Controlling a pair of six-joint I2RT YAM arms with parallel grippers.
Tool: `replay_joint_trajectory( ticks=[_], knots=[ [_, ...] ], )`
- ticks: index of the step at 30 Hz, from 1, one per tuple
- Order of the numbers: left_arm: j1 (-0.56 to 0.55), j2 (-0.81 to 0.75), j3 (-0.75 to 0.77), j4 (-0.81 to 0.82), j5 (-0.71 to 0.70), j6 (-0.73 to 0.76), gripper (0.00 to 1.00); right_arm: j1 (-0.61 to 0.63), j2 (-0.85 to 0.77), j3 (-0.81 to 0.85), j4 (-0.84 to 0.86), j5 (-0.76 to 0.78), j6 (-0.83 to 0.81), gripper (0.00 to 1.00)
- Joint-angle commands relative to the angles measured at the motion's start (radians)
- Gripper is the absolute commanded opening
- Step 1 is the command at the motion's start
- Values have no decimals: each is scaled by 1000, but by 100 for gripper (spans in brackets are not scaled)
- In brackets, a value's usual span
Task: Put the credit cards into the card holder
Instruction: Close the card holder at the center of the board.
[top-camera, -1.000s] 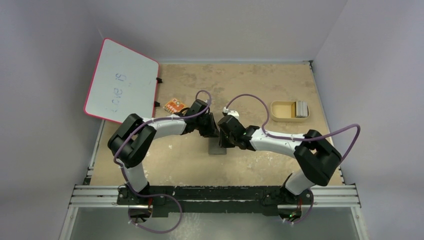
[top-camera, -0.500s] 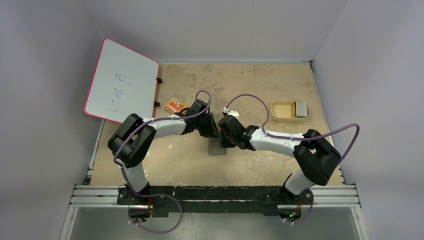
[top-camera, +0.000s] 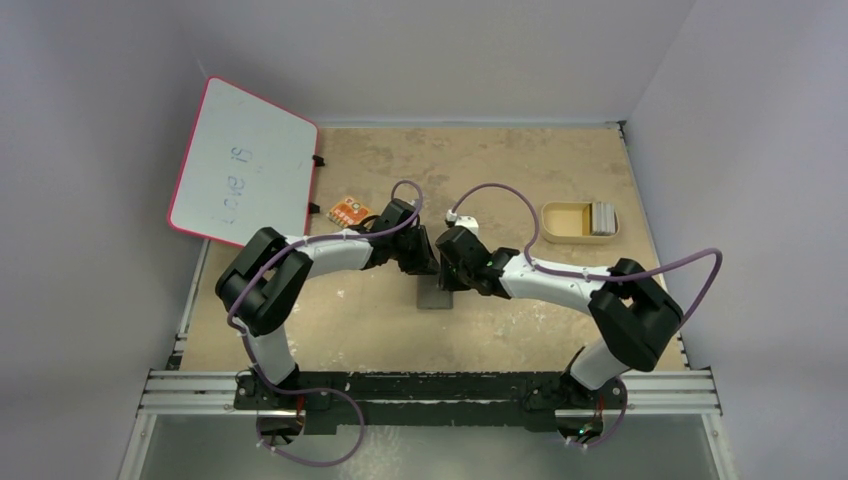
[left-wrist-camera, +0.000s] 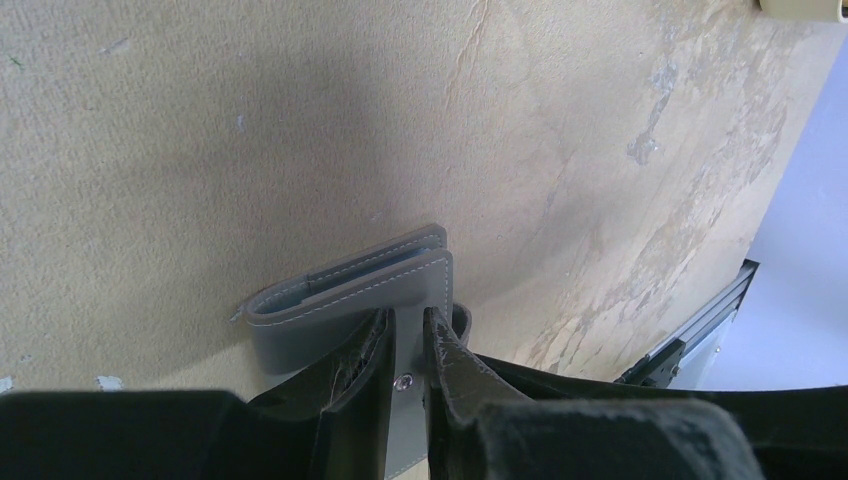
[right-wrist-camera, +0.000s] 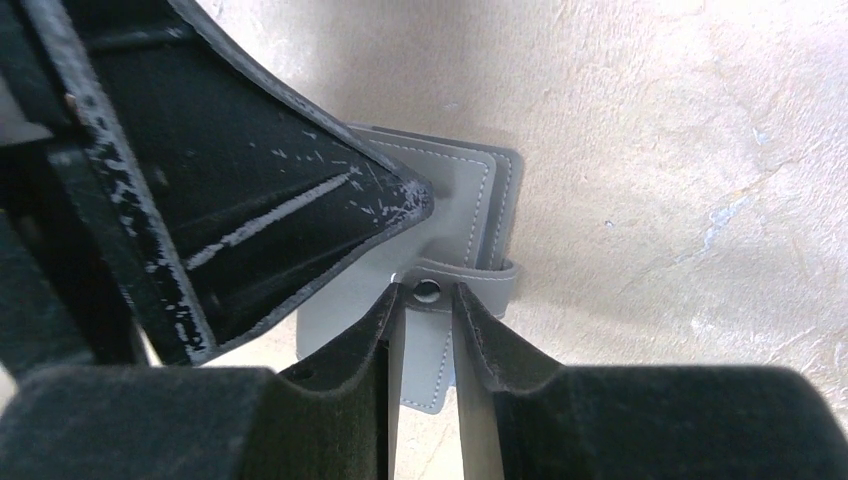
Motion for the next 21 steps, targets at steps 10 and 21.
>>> replay_joint_trajectory(
  ticks=[10, 21],
  knots=[
    [-14, -5, -11, -14, -30, 14, 16, -6, 6, 46, -3, 40, -17, 26],
    [-16, -3, -12, -14, -31, 14, 16, -6, 32, 20, 53, -15, -11, 25]
  ],
)
